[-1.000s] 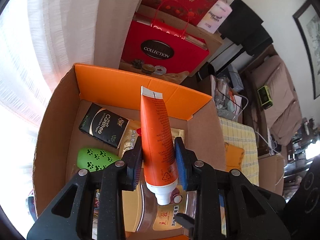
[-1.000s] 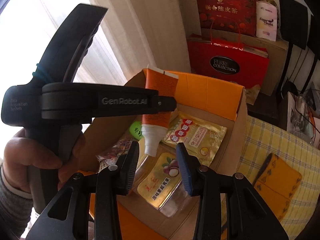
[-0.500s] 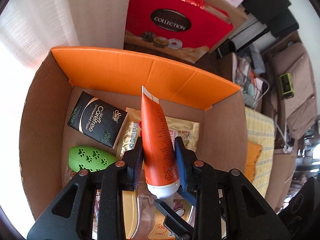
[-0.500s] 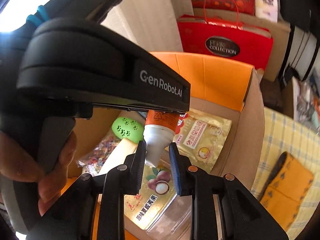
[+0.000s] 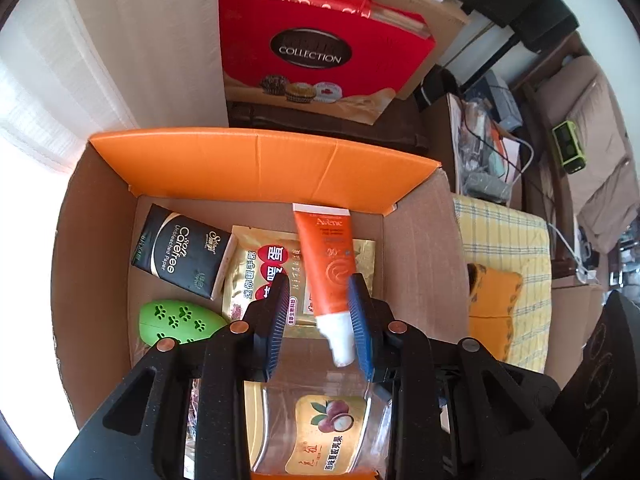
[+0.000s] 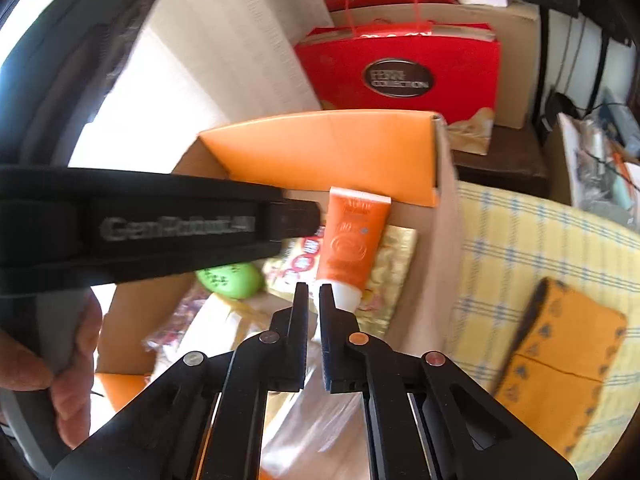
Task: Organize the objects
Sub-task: 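Open the left tool to drop the sunscreen tube into the tray, then move the left tool from the tray toward the orange knitted sock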
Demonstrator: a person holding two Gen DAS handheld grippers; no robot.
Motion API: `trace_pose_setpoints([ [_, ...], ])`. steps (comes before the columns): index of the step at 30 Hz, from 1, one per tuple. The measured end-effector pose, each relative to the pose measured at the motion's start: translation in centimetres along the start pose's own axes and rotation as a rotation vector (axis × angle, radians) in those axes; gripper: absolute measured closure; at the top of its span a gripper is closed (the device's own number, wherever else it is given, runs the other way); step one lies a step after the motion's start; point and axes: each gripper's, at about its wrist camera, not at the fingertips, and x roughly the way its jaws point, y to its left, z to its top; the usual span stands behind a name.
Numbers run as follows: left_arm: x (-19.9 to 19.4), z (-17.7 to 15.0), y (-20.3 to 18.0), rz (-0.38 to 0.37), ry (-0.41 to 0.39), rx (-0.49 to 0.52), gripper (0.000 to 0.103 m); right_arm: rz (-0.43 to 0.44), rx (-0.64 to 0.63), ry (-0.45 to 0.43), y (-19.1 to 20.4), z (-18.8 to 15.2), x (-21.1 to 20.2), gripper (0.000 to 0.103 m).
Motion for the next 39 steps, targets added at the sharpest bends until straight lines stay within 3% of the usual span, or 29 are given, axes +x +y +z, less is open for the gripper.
trace_pose_setpoints([
  [2, -0.6, -0.1, 0.3, -0.02, -0.009, -0.003, 0.075, -0.063, 0.011, -0.013, 0.0, 0.0, -0.3, 0.094],
  [4, -1.4, -0.4, 0.5, -0.043, -0.036, 0.0, 0.073, -0.066, 0.003, -0.024, -0.1, 0.1, -0.8, 0.093],
  [6, -2.5, -0.9, 0.8, -0.061, -0.074, 0.007, 0.057, -0.039, 0.015, -0.041, -0.6, 0.1, -1.4, 0.09],
  [10, -4.0, -2.4, 1.4, -0.076, -0.144, 0.026, 0.043, -0.023, 0.02, -0.079, -1.2, 0.2, -3.3, 0.08],
  [14, -4.4, -3.9, 1.4, -0.091, -0.163, 0.035, 0.032, -0.026, 0.015, -0.115, -0.7, 0.1, -5.1, 0.069],
  [21, -5.2, -6.3, 0.5, -0.116, -0.187, 0.07, 0.013, -0.13, -0.024, -0.142, -0.3, -1.4, -7.9, 0.035],
  [27, -6.4, -8.2, -0.7, -0.141, -0.199, 0.108, 0.003, -0.162, -0.016, -0.131, -1.7, -3.1, -9.5, 0.03],
  [33, -7.6, -10.7, -2.8, -0.183, -0.231, 0.166, 0.002, -0.192, 0.019, -0.147, -4.2, -5.1, -12.1, 0.026],
  [39, -7.2, -13.5, -5.8, -0.25, -0.211, 0.225, 0.002, -0.222, 0.076, -0.146, -7.6, -7.6, -14.1, 0.026],
])
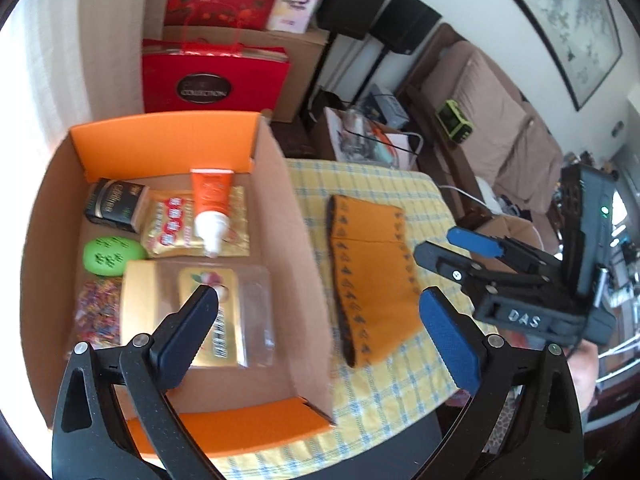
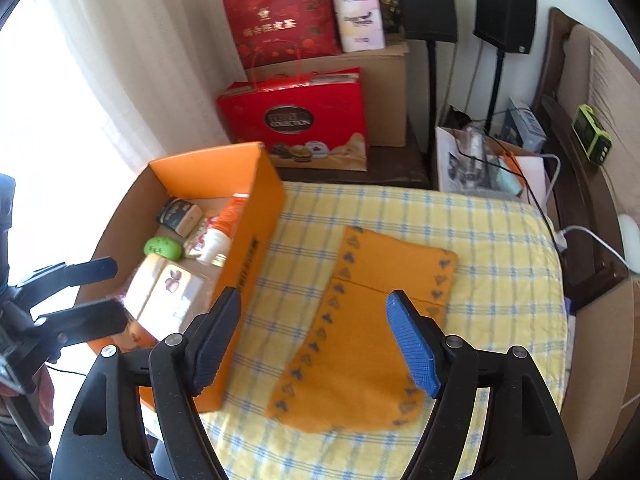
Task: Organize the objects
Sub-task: 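Move the left tool from the tray toward the orange knitted sock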
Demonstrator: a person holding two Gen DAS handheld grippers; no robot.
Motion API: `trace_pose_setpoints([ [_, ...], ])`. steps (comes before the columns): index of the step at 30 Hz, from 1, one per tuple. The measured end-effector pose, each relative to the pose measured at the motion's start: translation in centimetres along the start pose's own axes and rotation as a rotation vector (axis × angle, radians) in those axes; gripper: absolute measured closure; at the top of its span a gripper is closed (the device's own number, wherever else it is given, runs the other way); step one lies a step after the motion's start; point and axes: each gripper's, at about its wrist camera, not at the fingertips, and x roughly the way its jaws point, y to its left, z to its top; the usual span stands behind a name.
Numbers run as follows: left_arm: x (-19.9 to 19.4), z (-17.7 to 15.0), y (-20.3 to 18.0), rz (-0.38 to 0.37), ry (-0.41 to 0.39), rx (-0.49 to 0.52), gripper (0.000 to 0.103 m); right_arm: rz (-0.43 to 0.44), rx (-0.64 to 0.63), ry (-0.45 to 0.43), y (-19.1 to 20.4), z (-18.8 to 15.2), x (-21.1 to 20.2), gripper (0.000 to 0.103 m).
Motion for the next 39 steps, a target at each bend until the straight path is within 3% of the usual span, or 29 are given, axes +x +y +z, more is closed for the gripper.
trace_pose_setpoints([
  [10, 2.0, -3.8, -5.0, -0.065, 0.025, 0.076, 0.002, -0.047, 0.059, 0.0, -5.2, -3.7, -1.6, 0.026],
  [13, 2.0, -5.2, -6.2, -0.058, -0.006, 0.117, 0.004, -0.038, 0.068, -0.004, -6.1, -5.1, -1.8, 0.026],
  [15, 1.8, -5.9, -6.8, -0.027, -0.052, 0.134, 0.013, -0.032, 0.073, 0.0, -6.6, -6.1, -1.9, 0.026],
  [17, 1.6, -6.6, -7.3, -0.003, -0.083, 0.148, 0.014, -0.021, 0.079, 0.005, -6.9, -7.1, -1.8, 0.026],
  [24, 2.5, -8.2, -8.2, -0.025, -0.079, 0.143, 0.019, 0.029, 0.106, 0.038, -7.5, -9.4, -0.6, 0.044],
  [29, 2.8, -9.2, -8.0, -0.043, -0.074, 0.123, 0.019, 0.077, 0.144, 0.028, -8.2, -10.3, 0.3, 0.05],
  [33, 2.8, -10.3, -8.2, -0.049, -0.073, 0.129, 0.019, 0.123, 0.224, 0.017, -9.7, -10.3, 0.9, 0.058],
  [39, 3.4, -11.2, -9.0, -0.055, -0.072, 0.139, 0.024, 0.118, 0.292, 0.009, -11.9, -9.0, 1.5, 0.065],
])
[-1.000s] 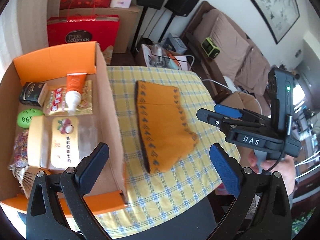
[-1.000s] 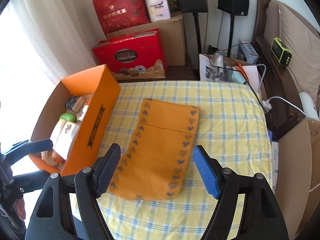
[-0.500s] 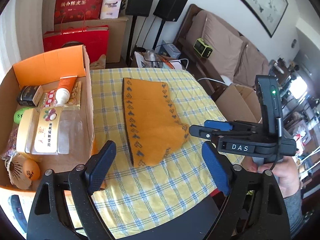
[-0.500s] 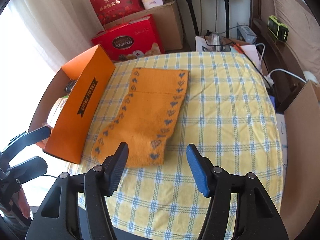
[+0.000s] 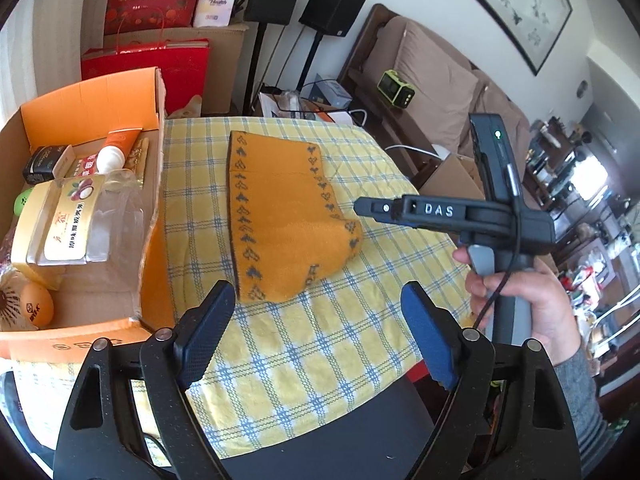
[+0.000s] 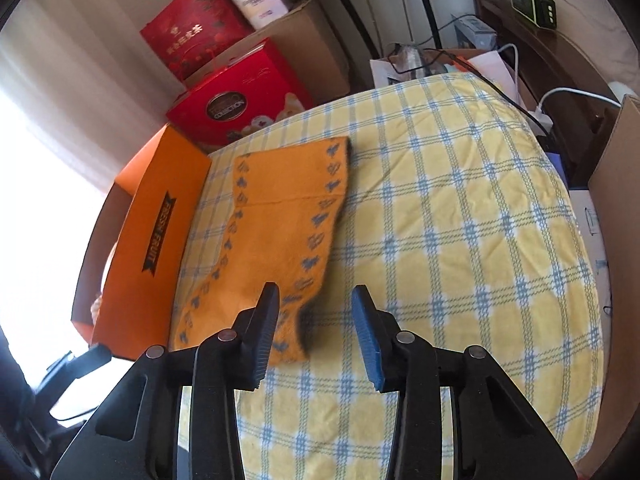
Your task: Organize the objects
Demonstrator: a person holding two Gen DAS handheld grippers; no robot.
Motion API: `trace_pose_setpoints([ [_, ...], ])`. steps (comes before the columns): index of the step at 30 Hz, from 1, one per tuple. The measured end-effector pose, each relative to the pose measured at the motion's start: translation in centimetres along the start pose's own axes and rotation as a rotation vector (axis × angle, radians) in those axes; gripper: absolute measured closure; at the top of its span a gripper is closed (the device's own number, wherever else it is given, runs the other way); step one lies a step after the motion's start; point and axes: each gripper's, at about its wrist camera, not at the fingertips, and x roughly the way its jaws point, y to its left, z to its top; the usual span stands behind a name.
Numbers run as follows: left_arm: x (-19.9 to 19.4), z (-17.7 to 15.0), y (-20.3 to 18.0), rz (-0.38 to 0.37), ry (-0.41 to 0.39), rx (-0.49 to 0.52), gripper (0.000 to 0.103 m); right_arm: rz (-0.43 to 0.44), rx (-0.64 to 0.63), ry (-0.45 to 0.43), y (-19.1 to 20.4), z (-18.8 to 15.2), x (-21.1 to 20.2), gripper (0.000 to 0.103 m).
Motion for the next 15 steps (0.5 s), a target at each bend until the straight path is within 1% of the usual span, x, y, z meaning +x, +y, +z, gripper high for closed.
trace_pose_setpoints([
  [3, 0.8, -0.3, -0.4, 0.006, 0.014, 0.012, 0.03, 0.006, 0.002, 0.011, -0.1, 0.0, 0.1, 0.066],
  [10, 3.1, -1.3, -0.6, 0.008, 0.048, 0.003, 0.031, 0.075, 0.001, 0.047, 0.3, -1.8, 0.9, 0.066],
  [14, 4.0, -1.7, -0.3, -0.002, 0.063, -0.021, 0.031, 0.099, -0.01, 0.017, 0.9, -2.1, 0.3, 0.082],
  [15, 4.2, -1.8, -0.2, -0.005, 0.067, -0.025, 0.031, 0.098, -0.011, 0.006, 1.0, -2.1, 0.1, 0.084],
])
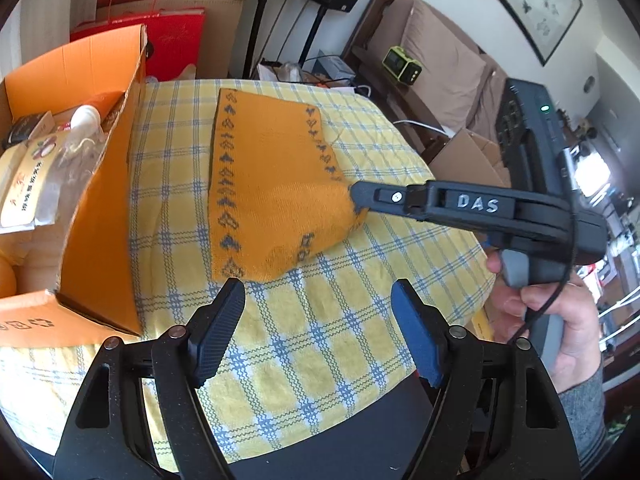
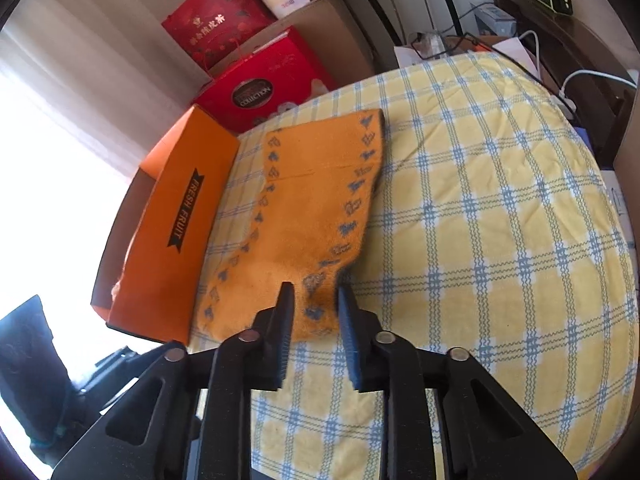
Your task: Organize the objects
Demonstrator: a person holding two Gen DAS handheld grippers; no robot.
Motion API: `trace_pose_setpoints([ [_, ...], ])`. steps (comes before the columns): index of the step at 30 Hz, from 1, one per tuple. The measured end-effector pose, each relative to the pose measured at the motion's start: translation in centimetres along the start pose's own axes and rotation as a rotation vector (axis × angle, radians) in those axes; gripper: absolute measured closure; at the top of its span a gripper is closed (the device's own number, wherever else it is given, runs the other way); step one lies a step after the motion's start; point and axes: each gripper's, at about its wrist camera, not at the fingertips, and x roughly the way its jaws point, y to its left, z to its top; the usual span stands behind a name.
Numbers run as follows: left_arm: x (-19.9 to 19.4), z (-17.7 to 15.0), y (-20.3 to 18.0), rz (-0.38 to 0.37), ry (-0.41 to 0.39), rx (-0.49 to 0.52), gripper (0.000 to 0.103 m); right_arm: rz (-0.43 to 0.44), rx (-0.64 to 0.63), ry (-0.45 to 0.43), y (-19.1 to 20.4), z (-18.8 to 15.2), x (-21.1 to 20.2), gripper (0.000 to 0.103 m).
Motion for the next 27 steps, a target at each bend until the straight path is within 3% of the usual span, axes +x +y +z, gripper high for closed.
trace_pose_setpoints([
  [13, 2.6, 0.1, -0.1, -0.026, 0.003, -0.035, 0.031, 0.083, -0.085, -0.003, 1.8, 0.1, -1.4, 0.091],
  [16, 3.0, 0.1, 0.1, -0.04, 0.008, -0.051, 0.031, 0.027, -0.107, 0.019, 1.7, 0.3, -0.1, 0.08],
  [17, 3.1, 0.0, 0.2, -0.04, 0.01, -0.05, 0.031, 0.014, -0.105, 0.024, 1.5, 0.3, 0.5, 0.071],
  [20, 3.4, -0.2, 0.3, -0.04, 0.022, -0.05, 0.031, 0.009, -0.081, 0.05, 0.3, 0.4, 2.4, 0.07],
  [22, 3.5, -0.4, 0.5, -0.04, 0.028, -0.053, 0.031, 0.027, -0.054, 0.058, -0.4, 0.2, 3.3, 0.09],
  [23, 3.5, -0.4, 0.5, -0.04, 0.029, -0.055, 0.031, 0.049, -0.038, 0.057, -0.6, 0.1, 3.5, 0.095],
  [27, 3.4, -0.2, 1.0, -0.051, 0.03, -0.072, 0.029, 0.105, -0.014, 0.01, -0.6, 0.0, 2.4, 0.099],
])
